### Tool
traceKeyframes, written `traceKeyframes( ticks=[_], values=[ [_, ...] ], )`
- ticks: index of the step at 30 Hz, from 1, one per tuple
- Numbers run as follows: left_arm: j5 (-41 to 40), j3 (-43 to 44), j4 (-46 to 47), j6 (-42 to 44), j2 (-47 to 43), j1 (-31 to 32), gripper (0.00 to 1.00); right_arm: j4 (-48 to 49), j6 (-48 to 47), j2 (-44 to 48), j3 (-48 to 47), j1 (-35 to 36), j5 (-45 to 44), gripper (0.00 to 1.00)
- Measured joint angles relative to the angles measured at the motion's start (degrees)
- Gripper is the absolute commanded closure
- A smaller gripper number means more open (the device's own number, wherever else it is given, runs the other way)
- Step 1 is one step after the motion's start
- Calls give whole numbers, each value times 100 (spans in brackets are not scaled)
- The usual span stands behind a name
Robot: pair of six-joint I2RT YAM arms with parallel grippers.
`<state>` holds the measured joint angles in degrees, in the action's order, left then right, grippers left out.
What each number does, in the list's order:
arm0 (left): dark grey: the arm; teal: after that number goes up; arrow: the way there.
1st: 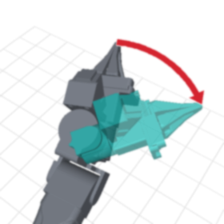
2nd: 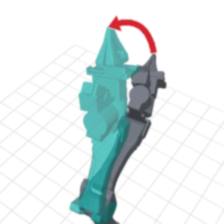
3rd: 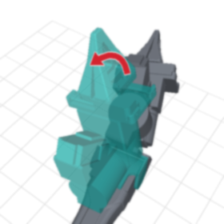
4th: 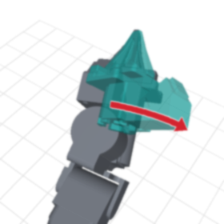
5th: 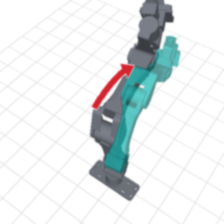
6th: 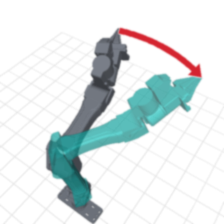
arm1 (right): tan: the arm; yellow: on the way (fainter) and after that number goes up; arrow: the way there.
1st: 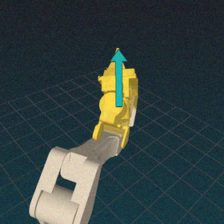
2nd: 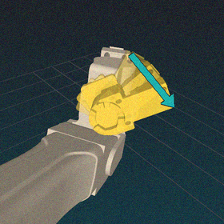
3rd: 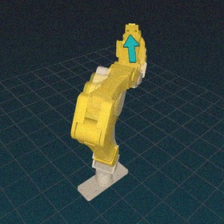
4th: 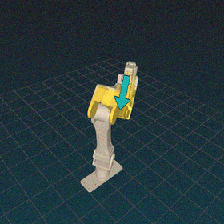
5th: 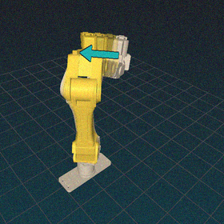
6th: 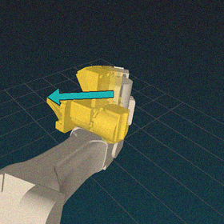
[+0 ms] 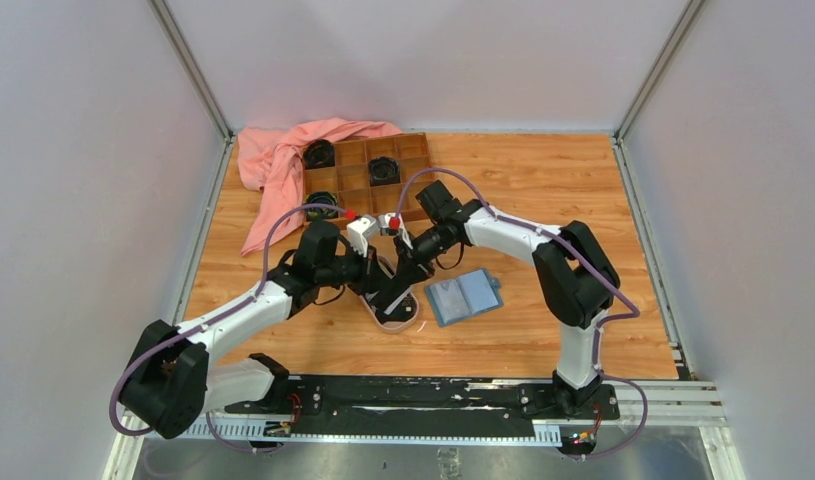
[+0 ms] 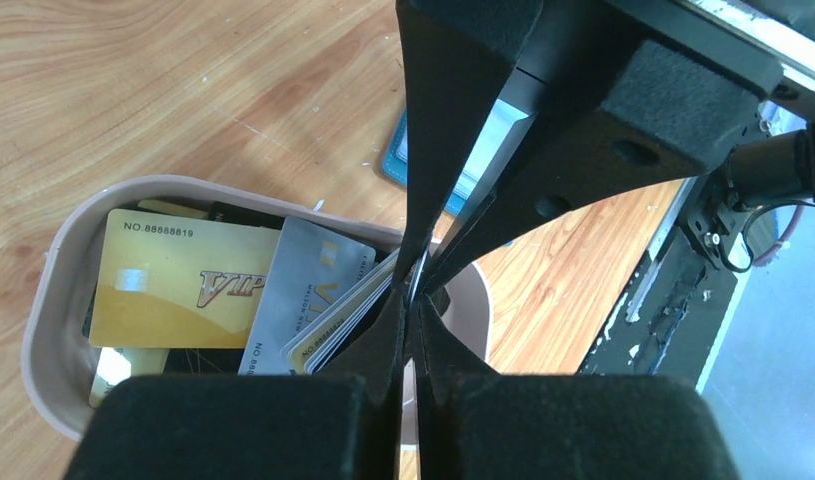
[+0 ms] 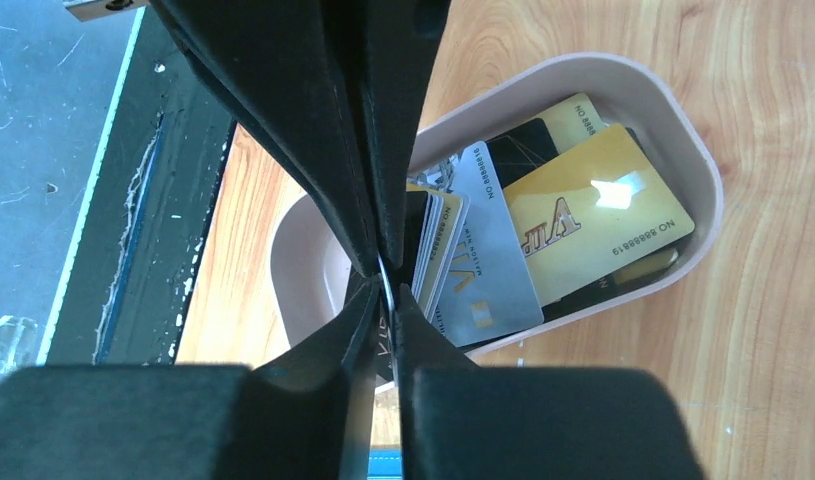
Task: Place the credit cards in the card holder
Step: Pick up the credit card from the storage box.
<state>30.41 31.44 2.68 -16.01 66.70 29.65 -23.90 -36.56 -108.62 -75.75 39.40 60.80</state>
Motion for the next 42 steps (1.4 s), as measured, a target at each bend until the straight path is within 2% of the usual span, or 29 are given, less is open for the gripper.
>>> traceKeyframes(
  ticks=[2,4,7,9,16,22,32,35,38,41,42],
  values=[
    [0,-9,-7,20,0,-4,99,-122,-96,-42,-72,17,13,95],
    [2,-13,-7,35,-2,-9,94,-223,-181,-79,-129,17,48,99],
    [22,-35,0,17,-13,-13,73,-345,-280,-94,-153,20,81,100],
    [28,-39,11,-44,-17,-17,66,-402,-339,-96,-164,24,79,100],
    [-35,-116,4,-96,-173,-13,62,-658,-409,-258,-369,26,125,100],
    [-308,-85,-286,35,-144,177,67,-892,-457,-354,-490,20,195,100],
    [-551,-55,-595,116,-127,243,68,-1104,-490,-503,-542,7,236,100],
    [-551,-46,-605,122,-129,245,77,-1130,-494,-505,-555,7,254,100],
    [-531,-15,-623,127,-105,245,96,-1163,-496,-520,-590,4,271,100],
    [-452,20,-627,129,-61,249,100,-1174,-503,-544,-610,-15,264,99],
    [-426,26,-632,144,-52,256,100,-1178,-503,-553,-612,-17,267,93]
  ],
)
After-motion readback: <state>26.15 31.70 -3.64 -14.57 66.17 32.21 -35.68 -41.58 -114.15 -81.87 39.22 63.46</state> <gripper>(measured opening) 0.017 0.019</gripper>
